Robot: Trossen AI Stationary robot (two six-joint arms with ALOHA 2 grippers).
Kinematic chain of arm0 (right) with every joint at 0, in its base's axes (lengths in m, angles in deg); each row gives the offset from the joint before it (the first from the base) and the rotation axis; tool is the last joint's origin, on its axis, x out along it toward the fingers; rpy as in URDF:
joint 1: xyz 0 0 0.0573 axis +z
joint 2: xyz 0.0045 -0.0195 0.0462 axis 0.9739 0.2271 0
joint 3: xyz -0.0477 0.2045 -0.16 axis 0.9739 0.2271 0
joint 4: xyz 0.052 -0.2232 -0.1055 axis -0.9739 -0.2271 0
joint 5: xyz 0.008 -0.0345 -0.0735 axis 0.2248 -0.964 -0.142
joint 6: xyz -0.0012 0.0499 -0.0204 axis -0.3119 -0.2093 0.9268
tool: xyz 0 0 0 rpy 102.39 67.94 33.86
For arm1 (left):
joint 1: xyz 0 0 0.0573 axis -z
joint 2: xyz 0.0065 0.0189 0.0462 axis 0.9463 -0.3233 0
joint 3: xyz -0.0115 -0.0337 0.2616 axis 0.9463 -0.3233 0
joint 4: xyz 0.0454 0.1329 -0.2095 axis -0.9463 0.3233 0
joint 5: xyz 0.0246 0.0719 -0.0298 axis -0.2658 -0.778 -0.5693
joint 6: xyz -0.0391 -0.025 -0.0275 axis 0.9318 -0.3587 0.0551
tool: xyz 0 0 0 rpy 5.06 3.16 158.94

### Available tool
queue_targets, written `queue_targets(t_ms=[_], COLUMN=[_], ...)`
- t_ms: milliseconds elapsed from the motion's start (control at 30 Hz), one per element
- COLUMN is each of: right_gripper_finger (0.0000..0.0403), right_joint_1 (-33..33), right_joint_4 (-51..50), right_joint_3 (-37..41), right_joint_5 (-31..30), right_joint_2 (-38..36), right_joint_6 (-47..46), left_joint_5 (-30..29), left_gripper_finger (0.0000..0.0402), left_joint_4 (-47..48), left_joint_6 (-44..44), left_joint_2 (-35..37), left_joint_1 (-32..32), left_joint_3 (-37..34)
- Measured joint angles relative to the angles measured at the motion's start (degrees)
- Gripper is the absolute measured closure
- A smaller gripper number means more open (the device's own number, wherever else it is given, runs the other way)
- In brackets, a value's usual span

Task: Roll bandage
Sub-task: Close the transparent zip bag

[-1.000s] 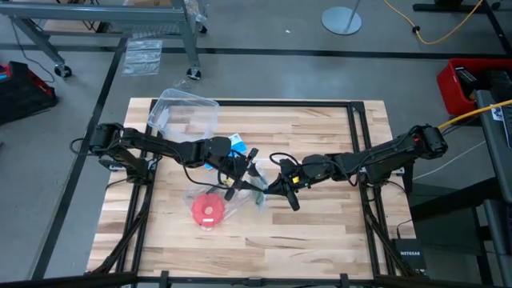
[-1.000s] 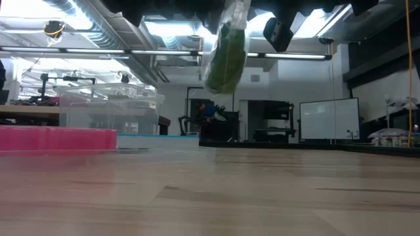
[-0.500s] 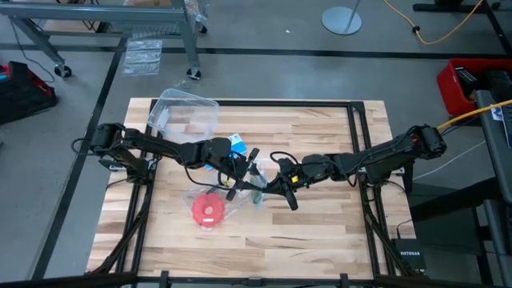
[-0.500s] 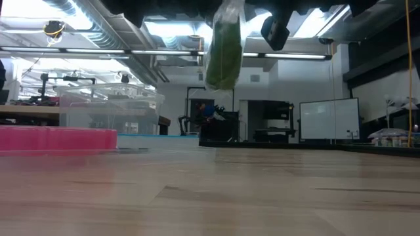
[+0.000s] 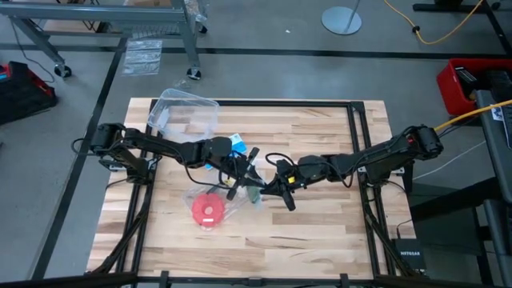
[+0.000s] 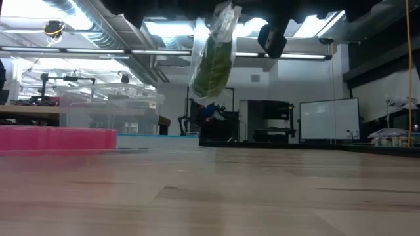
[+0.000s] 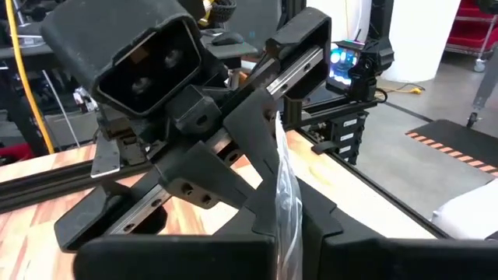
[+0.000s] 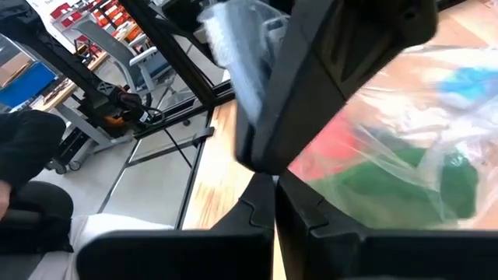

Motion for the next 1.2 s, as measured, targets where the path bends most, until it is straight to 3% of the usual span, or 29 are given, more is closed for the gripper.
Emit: queue_targets(t_ms=[667,1000,1200], right_gripper_finger=[0.0376,0.0396,0.0376], right_joint_1=[-0.02,-0.02,-0.02], right_joint_4=[-1.14,-1.29,-2.68], right_joint_3=[-0.02,-0.02,-0.02], right_joint_5=[-2.39,-3.24,-3.29], right_joint_2=[-0.07,-0.04,-0.04], right_joint_6=[-0.56,-0.59,-2.54], left_joint_5=[-8.73,-9.11,-9.72], left_gripper_finger=[0.0401,0.0401,0.0401], left_joint_4=[-1.13,-0.90,-1.02], left_joint_6=[-0.56,0.54,1.84], left_joint_2=[0.36,1.20,1.20], left_joint_1=[-0.13,-1.22,-2.61], left_joint_3=[-0.04,-0.04,-0.04])
